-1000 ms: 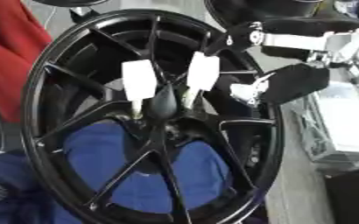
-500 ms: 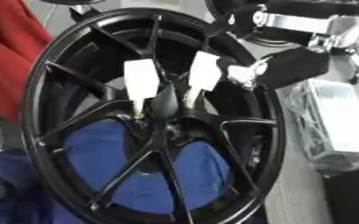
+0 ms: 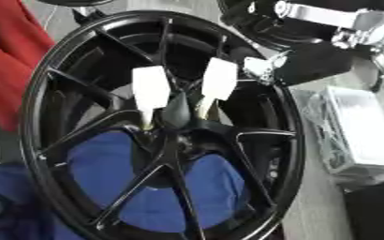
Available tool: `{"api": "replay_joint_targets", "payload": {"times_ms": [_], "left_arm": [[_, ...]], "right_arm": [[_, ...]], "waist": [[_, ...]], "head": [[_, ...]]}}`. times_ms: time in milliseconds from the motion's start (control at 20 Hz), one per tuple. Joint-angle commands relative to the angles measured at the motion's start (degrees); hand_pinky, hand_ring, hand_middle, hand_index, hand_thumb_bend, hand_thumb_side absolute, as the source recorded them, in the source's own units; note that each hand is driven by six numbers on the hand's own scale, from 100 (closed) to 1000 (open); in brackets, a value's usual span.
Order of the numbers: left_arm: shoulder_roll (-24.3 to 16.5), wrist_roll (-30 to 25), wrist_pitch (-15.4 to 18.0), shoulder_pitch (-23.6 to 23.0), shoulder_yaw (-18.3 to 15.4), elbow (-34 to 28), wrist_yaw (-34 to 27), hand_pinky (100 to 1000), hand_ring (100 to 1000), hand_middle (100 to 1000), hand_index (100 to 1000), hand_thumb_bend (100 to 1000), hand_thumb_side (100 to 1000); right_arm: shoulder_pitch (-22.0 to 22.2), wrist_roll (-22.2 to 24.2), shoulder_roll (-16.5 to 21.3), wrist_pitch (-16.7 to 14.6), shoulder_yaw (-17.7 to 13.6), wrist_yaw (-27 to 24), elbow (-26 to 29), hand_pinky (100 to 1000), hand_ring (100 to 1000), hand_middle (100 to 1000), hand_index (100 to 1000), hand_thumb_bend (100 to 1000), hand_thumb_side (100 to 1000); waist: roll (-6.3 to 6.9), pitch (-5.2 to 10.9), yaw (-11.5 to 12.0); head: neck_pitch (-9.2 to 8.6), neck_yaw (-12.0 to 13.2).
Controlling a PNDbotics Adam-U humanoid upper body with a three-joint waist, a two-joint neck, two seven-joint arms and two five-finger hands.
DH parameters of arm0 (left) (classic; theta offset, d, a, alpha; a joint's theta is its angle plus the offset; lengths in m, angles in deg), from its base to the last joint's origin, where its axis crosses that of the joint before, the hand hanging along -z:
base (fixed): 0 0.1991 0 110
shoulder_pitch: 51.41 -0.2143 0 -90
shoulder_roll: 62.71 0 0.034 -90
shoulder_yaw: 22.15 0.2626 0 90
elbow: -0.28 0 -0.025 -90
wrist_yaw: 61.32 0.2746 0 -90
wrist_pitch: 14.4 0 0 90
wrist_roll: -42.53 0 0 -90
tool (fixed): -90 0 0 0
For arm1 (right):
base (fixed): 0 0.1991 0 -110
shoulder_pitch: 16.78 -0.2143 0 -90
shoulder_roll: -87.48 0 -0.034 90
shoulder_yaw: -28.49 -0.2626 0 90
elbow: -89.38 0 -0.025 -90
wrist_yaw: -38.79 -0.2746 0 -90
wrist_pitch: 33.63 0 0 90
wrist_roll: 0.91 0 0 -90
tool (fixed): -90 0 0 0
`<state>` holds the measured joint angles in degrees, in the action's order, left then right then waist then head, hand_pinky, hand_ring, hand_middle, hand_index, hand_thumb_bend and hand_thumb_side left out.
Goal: Pull the pin out of the wheel hub.
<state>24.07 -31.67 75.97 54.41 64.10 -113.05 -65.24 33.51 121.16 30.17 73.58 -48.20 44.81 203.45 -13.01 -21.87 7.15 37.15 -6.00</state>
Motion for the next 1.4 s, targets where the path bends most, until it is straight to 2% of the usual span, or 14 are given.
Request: {"api": "replay_joint_targets", "payload": {"times_ms": [50,500,950,1400], "left_arm": [[-1.48,-0.01,0.19,0.75,-0.32,-1.27,0.19,583,695,581,676,550,470],[-1.19,0.11,0.19,0.83,-0.43,-1.27,0.18,583,696,579,676,549,470],[-0.91,0.06,0.12,0.92,-0.54,-1.27,0.19,581,696,579,676,548,470],[-0.68,0.07,0.17,1.01,-0.63,-1.27,0.17,580,696,577,676,547,472]], "right_arm": [[-0.13,0.19,1.15,0.48,-0.19,0.34,0.52,934,974,912,950,100,603],[0.94,0.17,0.66,1.28,0.26,0.10,0.52,935,970,909,953,100,663],[1.40,0.95,0.01,1.29,1.16,-1.28,0.52,936,971,911,957,100,757],[1.90,1.10,-0.29,0.99,1.66,0.77,0.52,936,969,911,963,100,714]], "waist": [[0.39,0.75,0.09],[0.07,0.37,0.24],[0.06,-0.18,0.29],[0.06,-1.04,0.41]], "head": [[-0.53,-0.26],[1.45,-3.48],[1.94,-2.89],[1.74,-2.50]]}}
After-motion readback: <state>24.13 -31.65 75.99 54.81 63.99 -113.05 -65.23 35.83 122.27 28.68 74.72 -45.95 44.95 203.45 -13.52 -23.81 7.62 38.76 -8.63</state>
